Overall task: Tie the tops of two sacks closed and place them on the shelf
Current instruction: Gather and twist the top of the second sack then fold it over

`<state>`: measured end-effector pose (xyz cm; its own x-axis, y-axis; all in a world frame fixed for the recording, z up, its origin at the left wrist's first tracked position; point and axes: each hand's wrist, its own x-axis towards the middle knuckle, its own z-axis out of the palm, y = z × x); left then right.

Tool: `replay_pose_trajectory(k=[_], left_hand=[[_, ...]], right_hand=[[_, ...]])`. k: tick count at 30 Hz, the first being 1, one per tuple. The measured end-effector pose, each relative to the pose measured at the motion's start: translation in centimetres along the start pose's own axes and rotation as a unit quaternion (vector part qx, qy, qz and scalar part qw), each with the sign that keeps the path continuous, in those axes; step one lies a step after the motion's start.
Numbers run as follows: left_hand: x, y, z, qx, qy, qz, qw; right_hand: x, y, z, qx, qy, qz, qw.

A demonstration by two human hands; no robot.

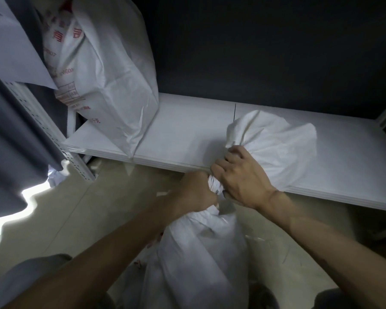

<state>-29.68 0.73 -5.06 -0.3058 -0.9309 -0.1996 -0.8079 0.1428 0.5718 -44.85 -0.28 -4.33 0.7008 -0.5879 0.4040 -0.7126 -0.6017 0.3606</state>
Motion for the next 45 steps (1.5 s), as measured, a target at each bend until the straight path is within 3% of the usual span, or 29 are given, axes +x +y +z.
replay_pose_trajectory(k=[1,4,6,7,9,11,15,17,20,22,25,32,40,45], left_hand=[[0.2,-0.3,0.0,0.007,0.071,0.028,0.997],[-0.4,0.0,-0.1,0.081,0.156,0.081,0.981],[-0.3,-0.1,0.4,0.144,0.183,0.109,0.966],[-0.4,0.0,0.6,0.185,0.19,0.129,0.956],[-0.7,0.1,1.2,0.225,0.177,0.145,0.947],[-0.7,0.2,1.3,0.237,0.151,0.146,0.949],[-0.2,-0.3,1.3,0.039,0.047,0.129,0.99],[0.4,-0.2,1.1,-0.013,-0.008,0.105,0.994],[0.7,0.4,0.7,-0.065,-0.087,0.072,0.991],[1.0,0.4,0.6,-0.09,-0.122,0.044,0.987],[1.3,0.0,0.2,-0.143,-0.151,0.009,0.978],[1.6,-0.5,-1.2,-0.156,-0.195,-0.035,0.968],[1.6,1.0,-0.2,-0.142,-0.257,0.006,0.956],[0.8,0.8,-0.2,-0.114,-0.177,-0.011,0.978]], right_hand=[[0.4,0.1,-0.5,0.004,-0.048,0.008,0.999],[1.3,0.4,-1.8,0.047,-0.192,0.031,0.98],[1.4,0.8,-2.6,0.165,-0.28,0.08,0.942],[1.6,0.9,-2.8,0.235,-0.337,0.127,0.903],[1.8,1.2,-2.9,0.325,-0.43,0.208,0.816],[1.7,1.3,-2.3,0.373,-0.466,0.256,0.76],[1.7,1.4,-2.3,0.381,-0.529,0.268,0.709],[1.7,1.4,-2.9,0.355,-0.517,0.254,0.737],[0.9,0.6,-4.5,0.212,-0.428,0.192,0.857],[-0.4,-0.9,-5.2,0.091,-0.322,0.192,0.923],[-3.0,-3.8,-4.9,-0.018,-0.103,0.191,0.976],[-6.7,-4.0,1.0,-0.126,-0.053,0.106,0.985],[-4.4,-1.5,3.5,0.015,0.101,0.017,0.995],[-2.6,-1.2,3.5,0.043,0.086,0.009,0.995]])
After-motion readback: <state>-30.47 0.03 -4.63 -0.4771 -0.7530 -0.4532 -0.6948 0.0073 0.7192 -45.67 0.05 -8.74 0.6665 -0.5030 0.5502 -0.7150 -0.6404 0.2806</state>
